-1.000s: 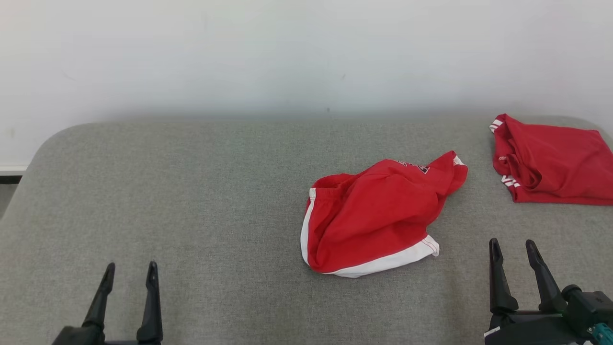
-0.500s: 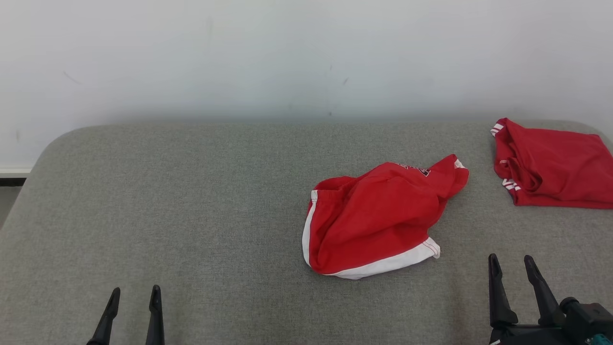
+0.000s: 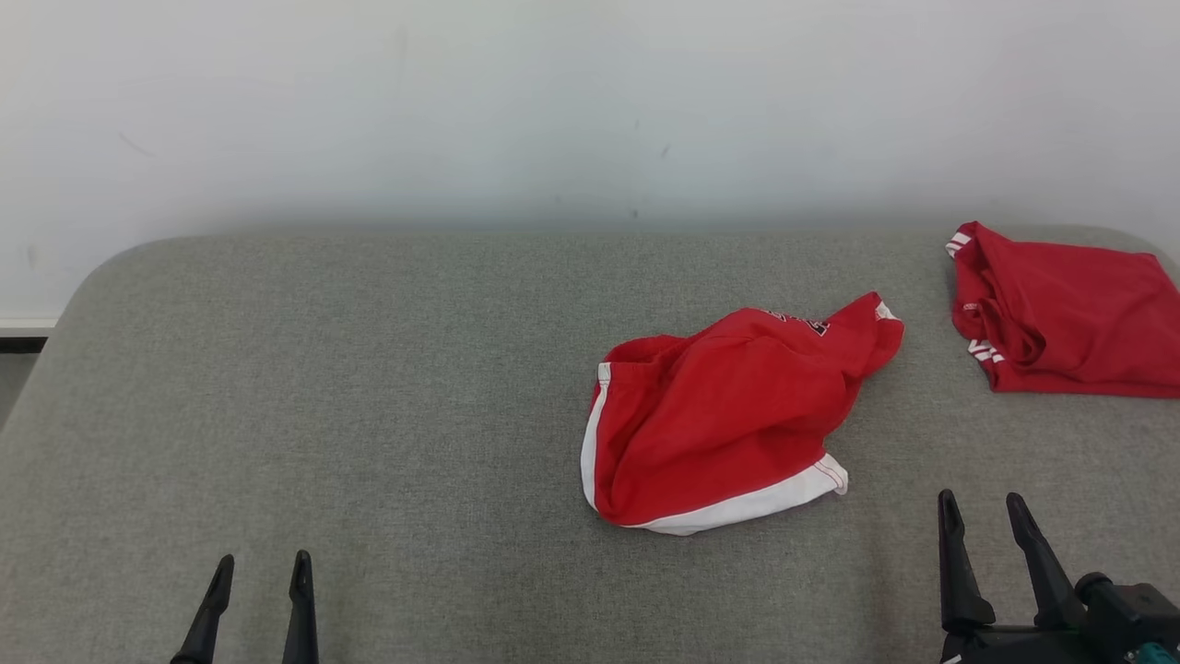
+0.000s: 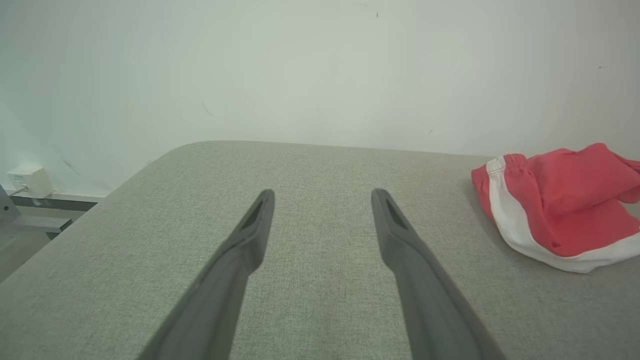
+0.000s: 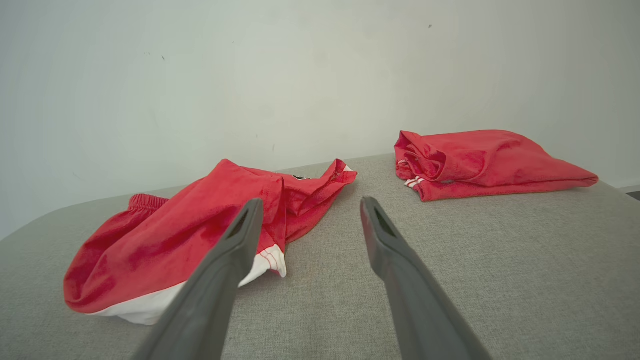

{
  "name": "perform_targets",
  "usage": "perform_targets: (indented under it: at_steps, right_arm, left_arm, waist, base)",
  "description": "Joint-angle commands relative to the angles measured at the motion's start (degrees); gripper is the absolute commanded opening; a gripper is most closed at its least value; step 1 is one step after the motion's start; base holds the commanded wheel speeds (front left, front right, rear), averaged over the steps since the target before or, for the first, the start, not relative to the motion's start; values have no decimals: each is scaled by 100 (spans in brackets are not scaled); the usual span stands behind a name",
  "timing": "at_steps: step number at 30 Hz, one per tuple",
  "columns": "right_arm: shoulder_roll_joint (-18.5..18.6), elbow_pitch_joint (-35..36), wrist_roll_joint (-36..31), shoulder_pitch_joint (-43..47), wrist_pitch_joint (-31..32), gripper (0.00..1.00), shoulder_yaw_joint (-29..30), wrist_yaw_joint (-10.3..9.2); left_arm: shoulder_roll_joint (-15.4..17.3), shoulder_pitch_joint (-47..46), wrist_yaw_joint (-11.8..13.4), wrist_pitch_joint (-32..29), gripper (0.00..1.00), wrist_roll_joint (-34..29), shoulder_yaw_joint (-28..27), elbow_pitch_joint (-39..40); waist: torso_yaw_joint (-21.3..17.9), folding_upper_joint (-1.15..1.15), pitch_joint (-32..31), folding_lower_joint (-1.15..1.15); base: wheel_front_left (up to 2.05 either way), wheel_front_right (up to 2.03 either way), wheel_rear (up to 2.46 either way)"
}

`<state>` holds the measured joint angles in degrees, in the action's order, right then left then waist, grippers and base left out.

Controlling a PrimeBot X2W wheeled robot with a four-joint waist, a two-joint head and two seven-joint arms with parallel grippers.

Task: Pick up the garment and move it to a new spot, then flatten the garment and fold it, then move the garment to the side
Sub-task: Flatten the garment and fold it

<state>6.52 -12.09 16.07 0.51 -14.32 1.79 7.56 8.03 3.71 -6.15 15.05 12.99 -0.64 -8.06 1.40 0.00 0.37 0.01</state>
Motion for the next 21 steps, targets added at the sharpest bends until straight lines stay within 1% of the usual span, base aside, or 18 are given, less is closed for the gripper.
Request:
perform_targets:
  at_steps: [1,9,15,21]
  right_arm:
    - [14,-9,21,13,-21,100,-10,-18]
    - [49,-61,14,-33,-16,100,-59,-18]
    - [263,-179,-43,-313,57,100,-298,-18]
    - [536,-663,-17,-788,189,100,-583,-18]
  left_arm:
    - [-22,-33,-32,16,100,-49,-28,-14]
    - [-103,-92,-89,16,100,-139,-75,-47]
    - [-157,-176,-96,16,100,-202,-44,-83]
    - [-199,-315,-123,16,100,-228,46,-137]
  waist:
    - [-6,0,7,-1]
    - [-12,0,41,-1]
    - [51,0,115,-1]
    - [225,0,252,-1]
  base:
    - [0,0,0]
    - [0,0,0]
    - [0,0,0]
    - [0,0,0]
